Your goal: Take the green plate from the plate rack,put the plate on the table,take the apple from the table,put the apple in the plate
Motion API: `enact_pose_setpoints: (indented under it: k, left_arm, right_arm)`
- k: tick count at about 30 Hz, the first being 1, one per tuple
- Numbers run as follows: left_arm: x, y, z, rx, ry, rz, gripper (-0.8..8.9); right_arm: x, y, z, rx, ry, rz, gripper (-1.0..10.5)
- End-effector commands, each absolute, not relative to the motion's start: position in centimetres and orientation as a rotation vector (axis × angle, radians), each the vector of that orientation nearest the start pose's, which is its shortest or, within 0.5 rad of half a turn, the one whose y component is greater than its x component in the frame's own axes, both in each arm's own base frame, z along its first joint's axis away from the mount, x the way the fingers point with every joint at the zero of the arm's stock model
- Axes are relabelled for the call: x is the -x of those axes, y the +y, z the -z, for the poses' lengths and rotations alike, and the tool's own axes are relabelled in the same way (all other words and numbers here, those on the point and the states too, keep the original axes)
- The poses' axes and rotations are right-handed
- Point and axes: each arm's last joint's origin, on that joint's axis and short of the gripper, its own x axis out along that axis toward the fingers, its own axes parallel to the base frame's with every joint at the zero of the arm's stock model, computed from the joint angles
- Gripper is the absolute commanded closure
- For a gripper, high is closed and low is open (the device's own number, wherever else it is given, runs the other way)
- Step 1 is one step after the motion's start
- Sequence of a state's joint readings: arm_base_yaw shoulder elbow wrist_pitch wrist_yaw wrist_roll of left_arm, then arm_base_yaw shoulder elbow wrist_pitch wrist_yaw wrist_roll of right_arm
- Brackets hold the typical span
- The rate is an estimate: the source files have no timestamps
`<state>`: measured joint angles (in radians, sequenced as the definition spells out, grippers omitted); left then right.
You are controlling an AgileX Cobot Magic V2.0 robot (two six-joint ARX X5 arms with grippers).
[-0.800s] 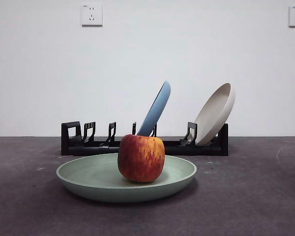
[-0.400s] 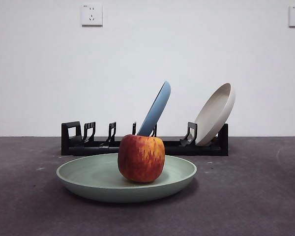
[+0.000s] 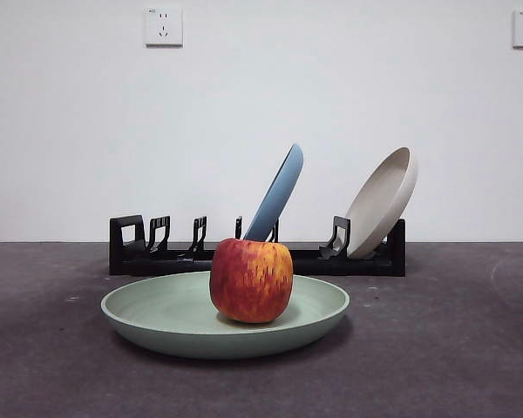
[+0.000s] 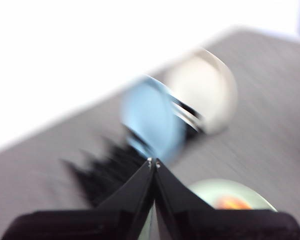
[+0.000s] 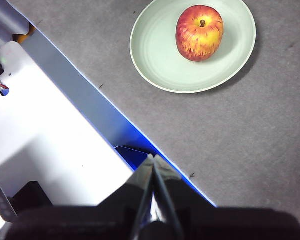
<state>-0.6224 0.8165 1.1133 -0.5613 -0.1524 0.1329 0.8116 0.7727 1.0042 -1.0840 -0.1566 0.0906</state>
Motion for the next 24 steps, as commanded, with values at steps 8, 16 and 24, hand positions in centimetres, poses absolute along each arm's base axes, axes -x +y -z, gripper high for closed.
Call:
enact_pose_setpoints:
  k: [8,16,24]
  left_arm:
    - [-9.4,-1.2,-37.1,-0.208,-0.034,0.076,8.16]
    - [-9.1,0.3,-28.5,-0.17,-0.125,-0.09,8.16]
    - [-9.4,0.5,-21.2,-0.11,-0.044,-0.112,8.16]
  right_arm:
    - [-7.8,8.9,-33.1,0.198,0.874,-0.864,9.5]
    - [-7.8,8.9,-33.1,0.198,0.874,-0.864,9.5]
    - [-7.8,8.9,-33.1,0.198,0.874,-0.864,9.5]
